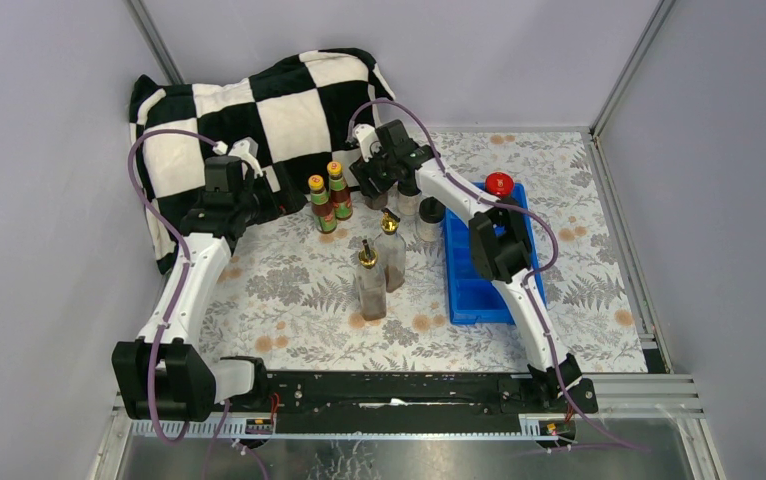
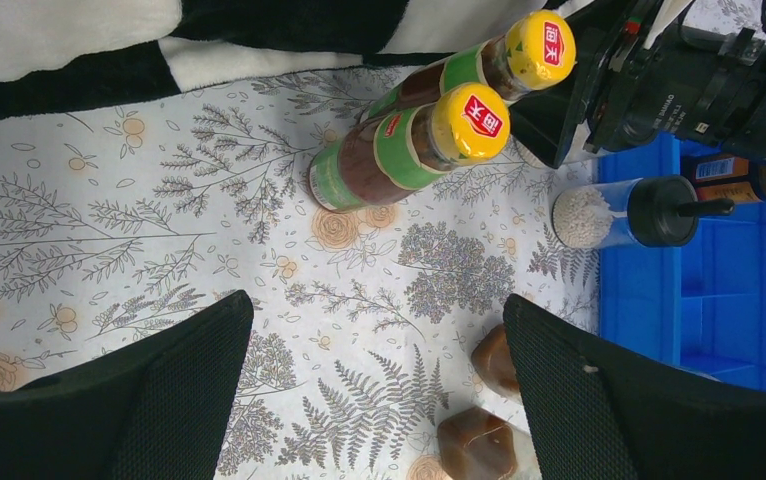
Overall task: Organize the condiment bottles
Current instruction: Pick up the bottle from the center of the board.
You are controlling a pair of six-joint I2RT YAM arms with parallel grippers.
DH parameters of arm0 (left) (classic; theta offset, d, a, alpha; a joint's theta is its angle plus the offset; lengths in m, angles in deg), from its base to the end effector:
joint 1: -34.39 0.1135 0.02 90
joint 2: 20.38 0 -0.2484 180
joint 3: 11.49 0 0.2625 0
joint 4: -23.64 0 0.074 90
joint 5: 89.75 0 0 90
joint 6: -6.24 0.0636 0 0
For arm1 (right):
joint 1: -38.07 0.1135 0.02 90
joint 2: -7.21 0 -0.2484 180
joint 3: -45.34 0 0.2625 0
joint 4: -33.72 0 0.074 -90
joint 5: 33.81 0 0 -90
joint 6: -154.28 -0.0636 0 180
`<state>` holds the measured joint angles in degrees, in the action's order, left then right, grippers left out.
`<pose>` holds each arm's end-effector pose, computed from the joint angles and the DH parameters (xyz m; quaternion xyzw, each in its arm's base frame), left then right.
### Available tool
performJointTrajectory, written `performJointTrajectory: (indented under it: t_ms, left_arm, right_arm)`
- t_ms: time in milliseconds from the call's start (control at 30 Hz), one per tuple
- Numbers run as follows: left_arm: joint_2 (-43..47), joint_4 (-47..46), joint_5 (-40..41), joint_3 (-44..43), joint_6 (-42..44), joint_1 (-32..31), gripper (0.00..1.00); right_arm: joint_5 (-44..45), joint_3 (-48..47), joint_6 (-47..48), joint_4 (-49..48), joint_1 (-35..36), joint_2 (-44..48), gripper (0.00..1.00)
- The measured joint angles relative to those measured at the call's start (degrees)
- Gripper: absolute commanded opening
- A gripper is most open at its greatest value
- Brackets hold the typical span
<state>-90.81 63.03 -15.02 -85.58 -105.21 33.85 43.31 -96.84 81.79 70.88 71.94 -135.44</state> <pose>0.3085 -0.0197 0.2853 -0.1005 0.8784 -0.2023 0.4212 0.4800 0.3393 0.1790 -0.4312 0.7821 0.1620 0.4197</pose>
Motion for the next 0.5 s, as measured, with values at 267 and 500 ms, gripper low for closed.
performJointTrajectory:
  t_ms: [267, 500]
  left_arm:
    - [0.0, 0.0, 0.02, 0.24, 0.0, 0.0, 0.99]
    - [0.0, 0.0, 0.02, 0.26, 0.0, 0.0, 0.99]
  right_arm:
    - [-0.02, 0.63, -1.73, -2.05, 0.0, 1.77, 0.49]
    - [-0.02, 1.16, -3.02, -5.53, 0.0, 4.37, 0.49]
